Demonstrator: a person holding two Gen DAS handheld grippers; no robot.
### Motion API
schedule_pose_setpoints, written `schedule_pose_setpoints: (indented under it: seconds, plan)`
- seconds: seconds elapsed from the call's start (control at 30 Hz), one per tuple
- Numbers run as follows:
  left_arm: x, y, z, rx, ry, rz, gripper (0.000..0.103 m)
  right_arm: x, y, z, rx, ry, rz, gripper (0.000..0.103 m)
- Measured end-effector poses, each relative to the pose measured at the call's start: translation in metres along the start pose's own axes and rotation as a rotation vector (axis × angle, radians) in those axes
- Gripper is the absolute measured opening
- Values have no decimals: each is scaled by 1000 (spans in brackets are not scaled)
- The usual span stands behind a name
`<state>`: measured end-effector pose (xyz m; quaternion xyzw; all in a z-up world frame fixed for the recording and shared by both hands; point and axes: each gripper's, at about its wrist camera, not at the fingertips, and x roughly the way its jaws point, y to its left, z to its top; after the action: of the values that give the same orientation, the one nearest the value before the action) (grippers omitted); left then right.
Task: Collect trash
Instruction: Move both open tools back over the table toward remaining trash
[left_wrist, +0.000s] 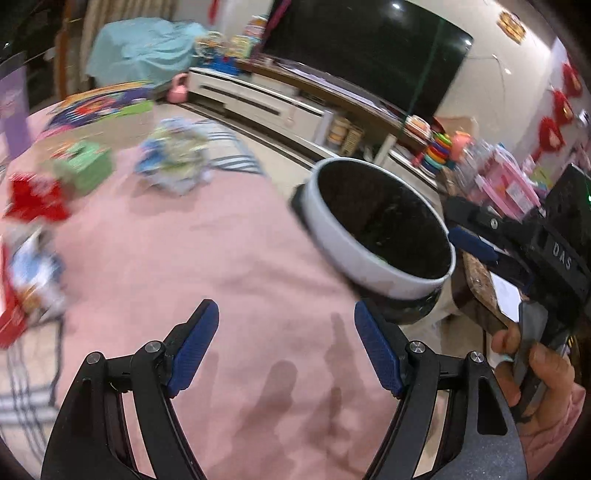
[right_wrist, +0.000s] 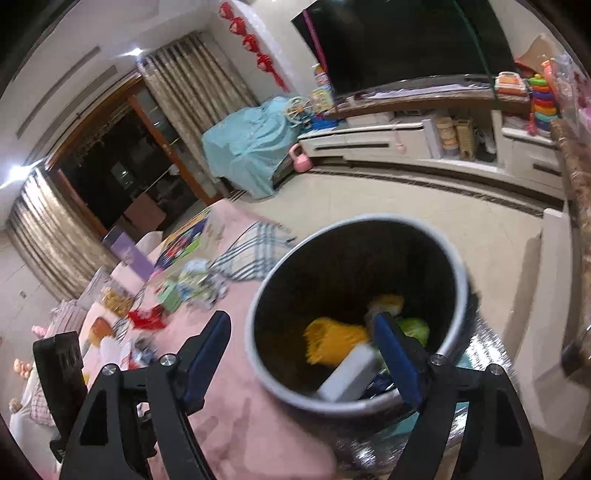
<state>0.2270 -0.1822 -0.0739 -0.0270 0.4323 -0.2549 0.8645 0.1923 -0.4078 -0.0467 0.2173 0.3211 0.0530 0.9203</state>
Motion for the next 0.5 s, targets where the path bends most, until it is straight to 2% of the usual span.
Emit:
schedule_pose_setpoints:
  seconds: [0.1,0.5]
  plan:
    - [-19,19,-14,-29,-31,57,78,4,17,-15,-10,20,28,83]
    - [-82,106,-67,-199,-95,181,78,33,94,-68,-88,107,122,86]
